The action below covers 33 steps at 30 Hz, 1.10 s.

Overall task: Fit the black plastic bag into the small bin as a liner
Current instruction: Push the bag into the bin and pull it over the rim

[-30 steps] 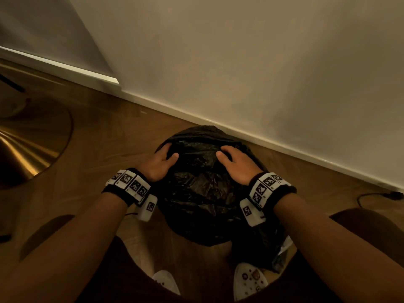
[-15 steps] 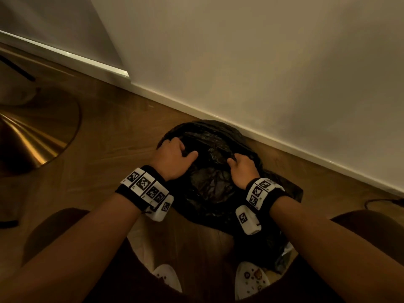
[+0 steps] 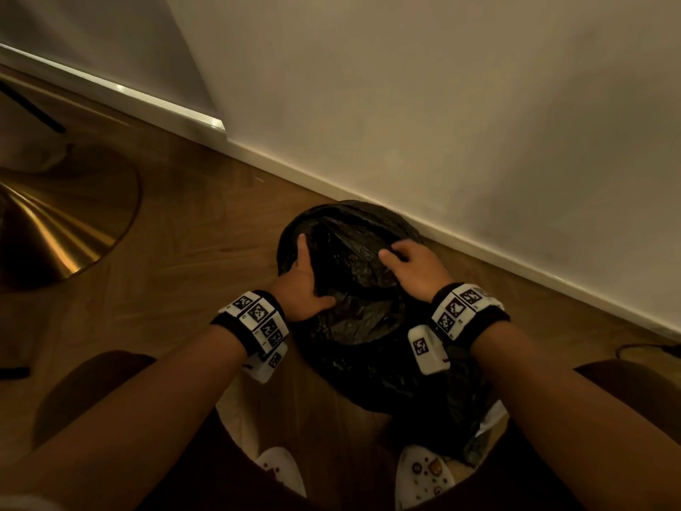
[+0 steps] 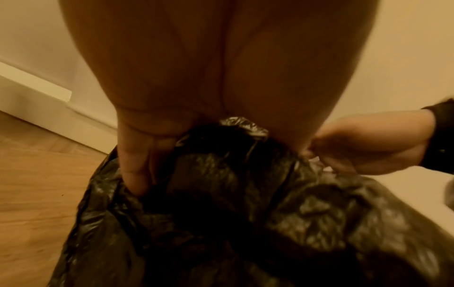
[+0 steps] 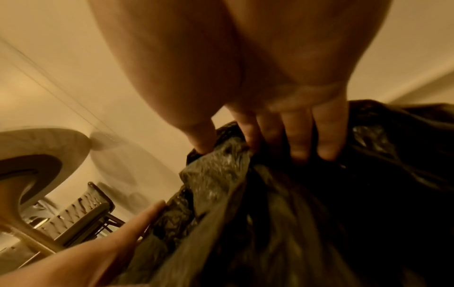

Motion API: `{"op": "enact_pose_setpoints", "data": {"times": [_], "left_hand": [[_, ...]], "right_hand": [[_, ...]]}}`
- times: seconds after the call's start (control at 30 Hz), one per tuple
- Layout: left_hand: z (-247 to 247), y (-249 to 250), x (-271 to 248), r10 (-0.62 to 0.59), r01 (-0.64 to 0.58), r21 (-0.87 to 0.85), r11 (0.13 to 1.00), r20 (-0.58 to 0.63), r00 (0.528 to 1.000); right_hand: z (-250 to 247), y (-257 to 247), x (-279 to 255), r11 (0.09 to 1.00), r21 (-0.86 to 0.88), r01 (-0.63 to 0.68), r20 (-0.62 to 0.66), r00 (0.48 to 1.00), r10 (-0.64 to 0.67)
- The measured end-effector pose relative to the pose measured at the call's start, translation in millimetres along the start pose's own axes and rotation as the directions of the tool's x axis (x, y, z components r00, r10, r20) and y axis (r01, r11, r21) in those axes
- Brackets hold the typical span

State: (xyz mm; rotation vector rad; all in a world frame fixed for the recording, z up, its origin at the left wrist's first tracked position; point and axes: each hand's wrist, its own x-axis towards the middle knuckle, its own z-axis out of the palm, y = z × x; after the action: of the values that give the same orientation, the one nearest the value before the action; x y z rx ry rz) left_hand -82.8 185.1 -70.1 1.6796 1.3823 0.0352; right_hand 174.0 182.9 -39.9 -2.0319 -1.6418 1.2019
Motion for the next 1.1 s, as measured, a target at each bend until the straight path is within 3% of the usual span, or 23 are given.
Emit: {"op": "enact_pose_setpoints", "data": {"times": [0.07, 0.2, 0.27, 0.33, 0.4, 0.57, 0.63, 0.7, 0.77, 0.8, 0.83, 0.87, 0.9, 0.97, 1.0, 1.03, 1.1], "left_hand": [[-1, 1, 1, -0.013, 0.013, 0.007, 1.0, -0.021, 1.0], [-1, 7, -6, -0.051, 0.05, 0.061, 0.997, 0.016, 0.999], [-3, 8, -10, -0.066, 0.06, 0.092, 0.994, 0.059, 0.996], [-8, 8, -14, -0.06, 0.047, 0.112, 0.993, 0.116, 0.991], [-12, 8, -20, -0.039, 0.016, 0.141, 0.99, 0.159, 0.987], [-21, 7, -21, -0.052, -0.004, 0.257, 0.966, 0.211, 0.976], [-23, 6, -19, -0.053, -0.006, 0.273, 0.962, 0.209, 0.977], [-24, 4, -17, -0.051, -0.002, 0.267, 0.964, 0.189, 0.981], [-27, 3, -15, -0.029, -0.006, 0.259, 0.966, 0.13, 0.991], [-28, 3, -14, -0.018, -0.003, 0.256, 0.967, 0.079, 0.997], [-30, 4, -11, -0.01, 0.004, 0.249, 0.969, 0.025, 1.0], [-32, 5, -8, -0.001, 0.007, 0.24, 0.971, -0.023, 1.0], [-34, 6, -6, 0.011, 0.004, 0.24, 0.971, -0.059, 0.998], [-35, 9, -2, 0.037, -0.01, 0.284, 0.959, -0.09, 0.995], [-35, 11, -2, 0.037, -0.008, 0.309, 0.951, -0.087, 0.996], [-36, 13, -3, 0.031, -0.006, 0.318, 0.948, -0.074, 0.997], [-38, 14, -3, 0.038, -0.021, 0.307, 0.951, -0.049, 0.998]], "right_hand": [[-3, -7, 3, 0.992, 0.066, 0.108, -0.058, 0.993, -0.104], [3, -17, 20, 0.962, -0.07, 0.263, 0.084, 0.963, -0.257], [3, -15, 35, 0.982, -0.006, 0.19, 0.039, 0.981, -0.19], [0, -14, 46, 0.98, 0.185, 0.073, -0.033, 0.997, -0.068], [-4, -13, 54, 0.969, 0.243, 0.039, -0.076, 0.997, -0.021], [-19, 2, 64, 0.998, -0.067, 0.01, -0.127, 0.992, -0.019], [-30, 4, 61, 0.956, -0.294, 0.004, -0.133, 0.99, -0.045], [-46, -7, 50, 0.912, -0.41, 0.018, -0.165, 0.982, -0.094], [-55, -30, 29, 0.945, -0.315, 0.084, -0.234, 0.958, -0.163], [-53, -46, 14, 0.988, -0.101, 0.113, -0.242, 0.961, -0.135], [-47, -63, -1, 0.976, 0.204, 0.081, -0.16, 0.986, -0.049], [-38, -76, -15, 0.881, 0.471, -0.05, 0.029, 0.999, 0.041], [-27, -84, -25, 0.765, 0.596, -0.244, 0.264, 0.959, 0.101], [-5, -87, -29, 0.603, 0.578, -0.55, 0.599, 0.787, 0.145], [3, -87, -24, 0.541, 0.552, -0.634, 0.664, 0.727, 0.174], [8, -87, -18, 0.489, 0.545, -0.681, 0.682, 0.699, 0.214], [17, -91, -3, 0.415, 0.587, -0.695, 0.642, 0.712, 0.284]]}}
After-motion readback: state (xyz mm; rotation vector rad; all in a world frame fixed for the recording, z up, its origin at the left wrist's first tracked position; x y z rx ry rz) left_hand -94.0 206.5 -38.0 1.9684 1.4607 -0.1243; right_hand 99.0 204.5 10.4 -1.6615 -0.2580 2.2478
